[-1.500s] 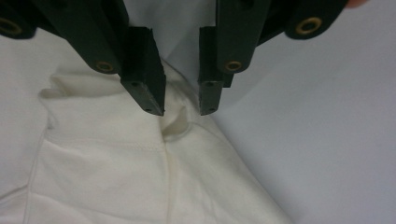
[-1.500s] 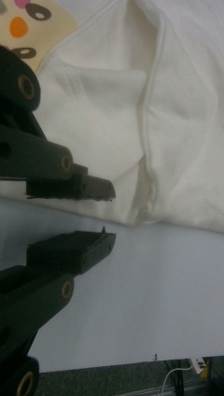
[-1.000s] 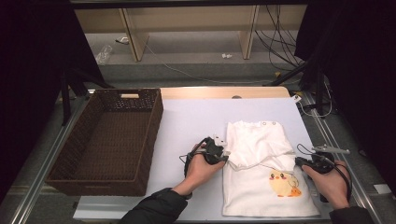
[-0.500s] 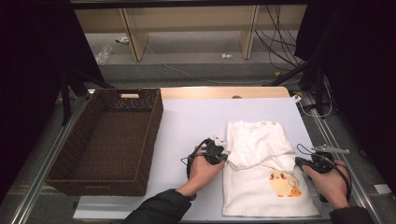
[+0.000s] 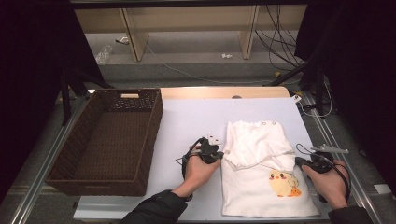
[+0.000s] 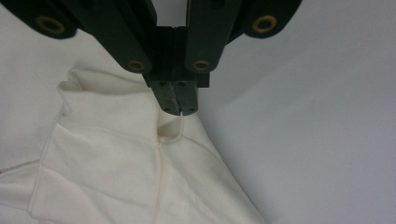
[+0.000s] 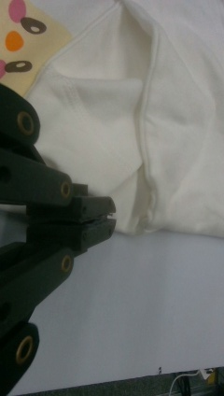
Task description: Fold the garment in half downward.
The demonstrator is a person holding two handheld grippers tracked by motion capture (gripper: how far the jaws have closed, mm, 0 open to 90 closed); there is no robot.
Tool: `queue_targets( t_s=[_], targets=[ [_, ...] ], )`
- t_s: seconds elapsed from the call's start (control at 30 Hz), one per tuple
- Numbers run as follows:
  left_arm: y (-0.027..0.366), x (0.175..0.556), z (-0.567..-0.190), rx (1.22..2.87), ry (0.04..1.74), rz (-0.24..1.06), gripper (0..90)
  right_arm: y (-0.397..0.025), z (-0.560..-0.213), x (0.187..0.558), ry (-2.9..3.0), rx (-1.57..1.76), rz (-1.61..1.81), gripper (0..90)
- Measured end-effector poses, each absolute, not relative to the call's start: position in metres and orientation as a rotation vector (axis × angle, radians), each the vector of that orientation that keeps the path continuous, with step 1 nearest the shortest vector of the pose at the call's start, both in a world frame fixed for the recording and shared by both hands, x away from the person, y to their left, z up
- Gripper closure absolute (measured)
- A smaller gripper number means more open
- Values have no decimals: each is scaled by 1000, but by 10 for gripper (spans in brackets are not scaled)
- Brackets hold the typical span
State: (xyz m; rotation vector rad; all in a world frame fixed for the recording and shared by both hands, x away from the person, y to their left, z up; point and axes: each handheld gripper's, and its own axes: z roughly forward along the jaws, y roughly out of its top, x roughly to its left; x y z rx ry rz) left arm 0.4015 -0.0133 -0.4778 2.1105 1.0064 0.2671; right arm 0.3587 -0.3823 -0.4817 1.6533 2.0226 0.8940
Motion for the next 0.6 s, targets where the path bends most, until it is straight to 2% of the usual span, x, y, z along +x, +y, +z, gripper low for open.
queue_targets(
  t_s=[0.6],
  targets=[
    [14,402,-471,2136,1036,276,900,-359,-478,363,2057,1626,935,887]
  ],
)
